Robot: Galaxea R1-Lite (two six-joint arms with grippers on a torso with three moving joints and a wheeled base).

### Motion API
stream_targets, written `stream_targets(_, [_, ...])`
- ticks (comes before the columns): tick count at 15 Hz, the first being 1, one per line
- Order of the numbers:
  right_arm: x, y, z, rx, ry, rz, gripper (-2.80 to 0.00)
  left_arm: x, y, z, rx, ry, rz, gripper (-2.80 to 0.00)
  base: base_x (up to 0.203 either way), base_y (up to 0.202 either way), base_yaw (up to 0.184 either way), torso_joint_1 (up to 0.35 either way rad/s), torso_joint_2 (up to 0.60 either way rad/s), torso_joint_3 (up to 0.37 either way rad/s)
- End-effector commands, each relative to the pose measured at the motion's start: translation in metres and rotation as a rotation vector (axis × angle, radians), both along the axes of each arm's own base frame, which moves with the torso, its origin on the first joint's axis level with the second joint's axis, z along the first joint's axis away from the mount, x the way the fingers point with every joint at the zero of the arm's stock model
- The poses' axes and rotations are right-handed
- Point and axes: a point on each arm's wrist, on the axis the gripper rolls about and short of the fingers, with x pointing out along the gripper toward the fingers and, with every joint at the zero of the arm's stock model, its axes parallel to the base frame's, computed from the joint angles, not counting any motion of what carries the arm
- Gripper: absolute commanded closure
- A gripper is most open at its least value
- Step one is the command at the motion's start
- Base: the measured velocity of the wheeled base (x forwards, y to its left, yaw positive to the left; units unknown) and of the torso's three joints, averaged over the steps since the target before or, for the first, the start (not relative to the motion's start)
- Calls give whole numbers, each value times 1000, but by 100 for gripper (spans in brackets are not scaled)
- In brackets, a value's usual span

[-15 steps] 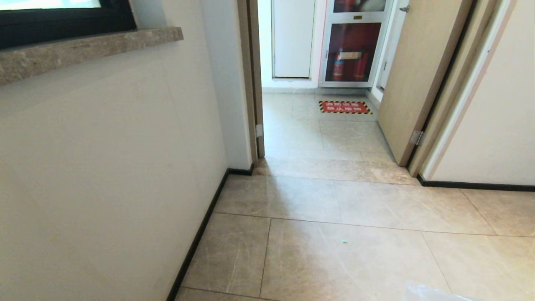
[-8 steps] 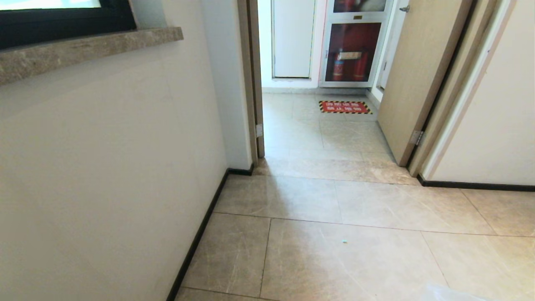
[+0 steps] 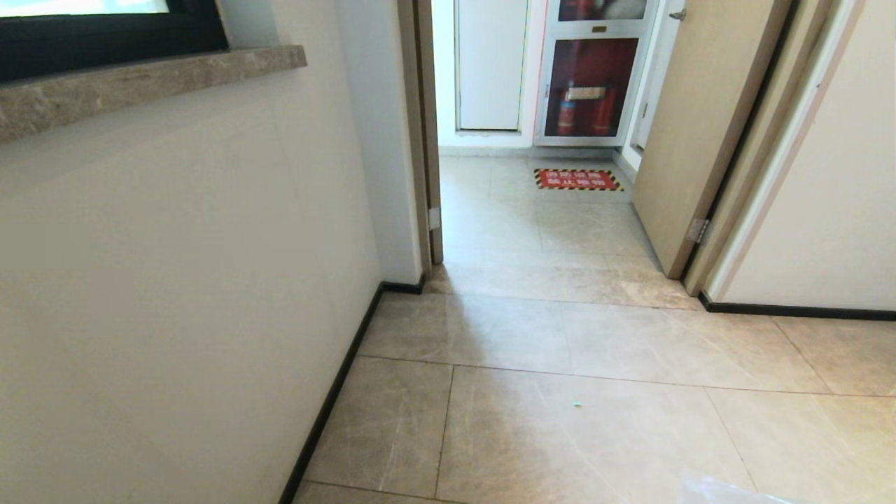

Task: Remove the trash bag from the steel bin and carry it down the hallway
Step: Put the trash bag at the door

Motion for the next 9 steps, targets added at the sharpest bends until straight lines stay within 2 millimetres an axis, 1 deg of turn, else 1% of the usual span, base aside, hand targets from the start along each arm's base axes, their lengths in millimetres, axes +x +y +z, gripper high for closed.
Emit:
stream_targets(1, [0,0,0,0,0,0,0,0,0,0,-1,0,1,0,0,0,0,0,0,0])
stream_targets(3, [0,0,0,0,1,-1,0,0,0,0,-10,1,1,0,0,0,0,0,0,0])
stream_targets(4, [0,0,0,0,0,-1,0,0,0,0,-13,0,1,0,-4,-86,5,6,-1,7])
stream_targets(5, [0,0,0,0,0,1,0,0,0,0,-12,0,1,0,-2,-149,8,6,6,6])
stream_targets(9, [0,0,0,0,-1,0,0,0,0,0,-12,0,1,0,0,-194,0,6,4,3])
